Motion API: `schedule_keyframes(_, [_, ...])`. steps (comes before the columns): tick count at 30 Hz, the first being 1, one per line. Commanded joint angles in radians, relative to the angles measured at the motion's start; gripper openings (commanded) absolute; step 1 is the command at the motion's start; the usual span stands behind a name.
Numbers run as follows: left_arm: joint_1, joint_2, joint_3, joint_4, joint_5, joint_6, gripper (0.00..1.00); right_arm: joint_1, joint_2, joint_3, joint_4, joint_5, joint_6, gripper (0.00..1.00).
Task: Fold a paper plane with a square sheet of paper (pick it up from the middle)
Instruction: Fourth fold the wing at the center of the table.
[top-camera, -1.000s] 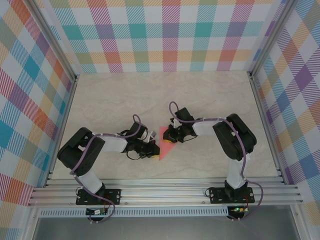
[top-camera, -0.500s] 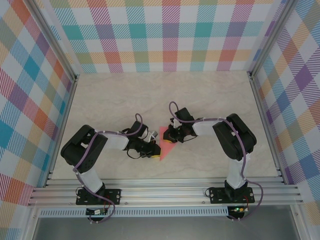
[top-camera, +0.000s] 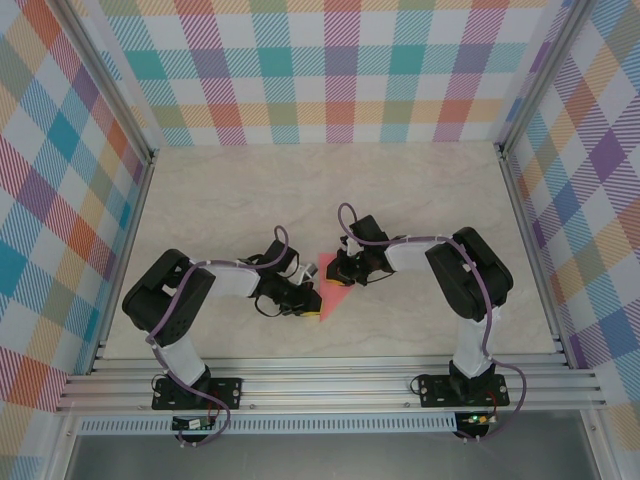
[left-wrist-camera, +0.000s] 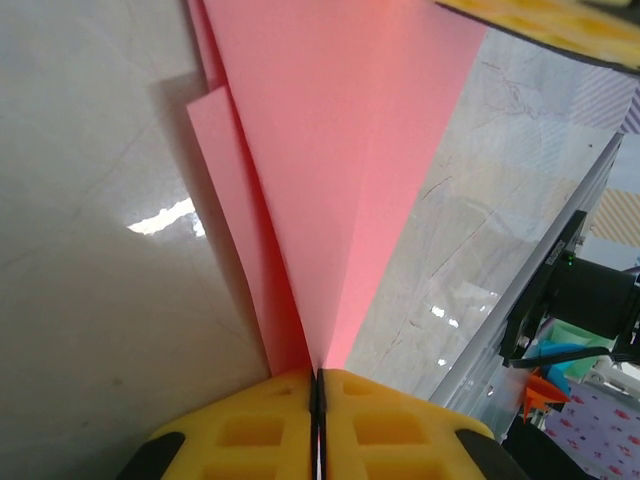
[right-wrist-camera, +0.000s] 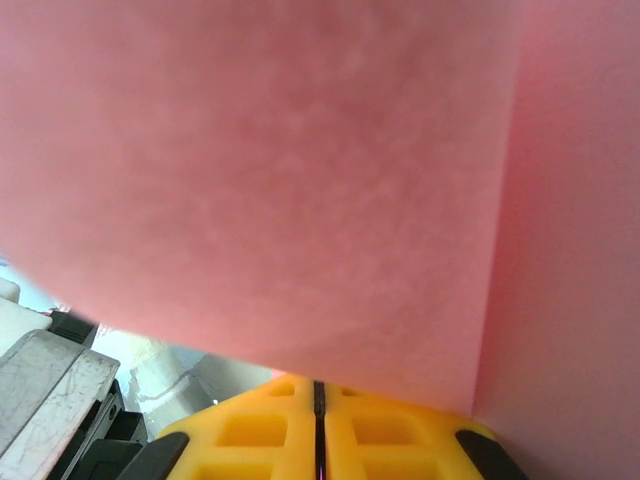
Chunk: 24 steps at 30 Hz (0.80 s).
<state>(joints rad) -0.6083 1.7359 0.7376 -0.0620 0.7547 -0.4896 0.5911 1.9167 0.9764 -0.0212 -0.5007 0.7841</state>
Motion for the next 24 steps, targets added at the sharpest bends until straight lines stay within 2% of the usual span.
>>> schedule_keyframes(1, [-0.026, 0.025, 0.01, -0.138, 0.028, 0.048, 0.1, -0.002, 0.087, -0.044, -0.122, 0.142, -0.008, 0.09])
schedule_keyframes(5, [-0.032, 0.05, 0.026, -0.185, 0.007, 0.068, 0.02, -0.002, 0.088, -0.045, -0.124, 0.144, -0.008, 0.09])
schedule_keyframes(10, [-0.044, 0.062, 0.038, -0.27, -0.026, 0.104, 0.0, -0.002, 0.085, -0.044, -0.133, 0.151, -0.007, 0.09])
schedule_keyframes(15, [-0.062, 0.032, 0.057, -0.347, -0.07, 0.135, 0.1, -0.002, 0.083, -0.049, -0.132, 0.157, -0.003, 0.09])
schedule_keyframes(18, [-0.064, -0.069, 0.036, -0.305, -0.107, 0.076, 0.13, -0.002, 0.082, -0.057, -0.121, 0.153, -0.001, 0.09])
schedule_keyframes(22, [-0.064, -0.232, 0.039, -0.273, -0.227, -0.026, 0.16, -0.002, 0.081, -0.067, -0.109, 0.149, 0.004, 0.09])
schedule_keyframes(24, [-0.062, -0.296, 0.026, -0.206, -0.274, -0.08, 0.17, -0.002, 0.083, -0.07, -0.106, 0.147, 0.006, 0.09])
